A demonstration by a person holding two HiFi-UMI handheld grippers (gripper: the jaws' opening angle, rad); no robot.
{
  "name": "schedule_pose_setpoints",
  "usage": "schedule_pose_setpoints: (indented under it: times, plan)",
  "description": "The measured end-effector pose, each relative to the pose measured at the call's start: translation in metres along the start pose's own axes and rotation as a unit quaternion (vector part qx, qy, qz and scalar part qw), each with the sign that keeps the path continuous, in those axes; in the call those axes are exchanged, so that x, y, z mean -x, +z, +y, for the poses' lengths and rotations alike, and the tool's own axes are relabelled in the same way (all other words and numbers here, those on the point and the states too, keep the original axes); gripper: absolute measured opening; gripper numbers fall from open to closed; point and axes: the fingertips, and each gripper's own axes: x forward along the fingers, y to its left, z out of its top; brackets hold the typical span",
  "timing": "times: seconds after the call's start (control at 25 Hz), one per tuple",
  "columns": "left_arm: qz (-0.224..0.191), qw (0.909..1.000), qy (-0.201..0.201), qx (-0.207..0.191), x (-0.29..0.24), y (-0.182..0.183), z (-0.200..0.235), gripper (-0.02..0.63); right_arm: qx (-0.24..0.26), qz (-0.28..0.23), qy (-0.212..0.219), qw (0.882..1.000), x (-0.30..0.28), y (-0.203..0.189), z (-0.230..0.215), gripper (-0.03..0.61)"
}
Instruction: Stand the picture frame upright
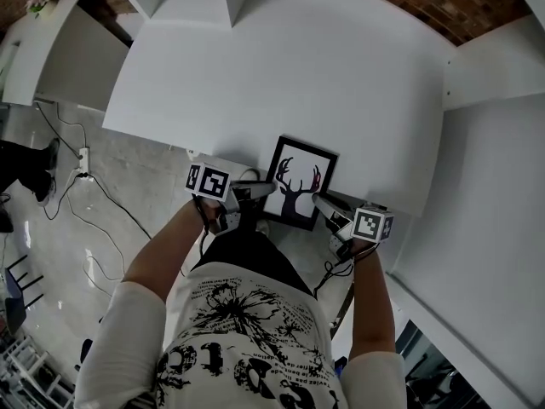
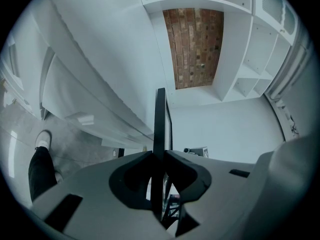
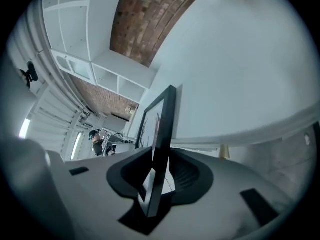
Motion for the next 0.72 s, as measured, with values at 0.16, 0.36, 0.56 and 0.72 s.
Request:
schedule_pose_setpoints:
  times: [0.16,0.36,0.56,0.72]
  plan:
    - [0.002,1.0,0.001,-0.003,0.001,0.0,0.0,0.087,-0.004,0.002,0.014,1.0,0.0,0.0,0.001,0.106]
    - [-0.001,1.0,0.004,-0.009,0.0,0.0,0.0,0.087,0.001,0.005,0.026,1.0,0.0,0.0,0.001,0.103]
    - [-0.014,0.9997,0.0,-0.017,0.003,-0.001,-0.004,0.087,0.006,0.004,0.035,0.999,0.002,0.0,0.005,0.101]
    - [-0.03,0.9986,-0.011,-0.043,0.012,-0.006,-0.019,0.087,0.031,0.006,0.044,0.999,0.007,0.0,0.021,0.1]
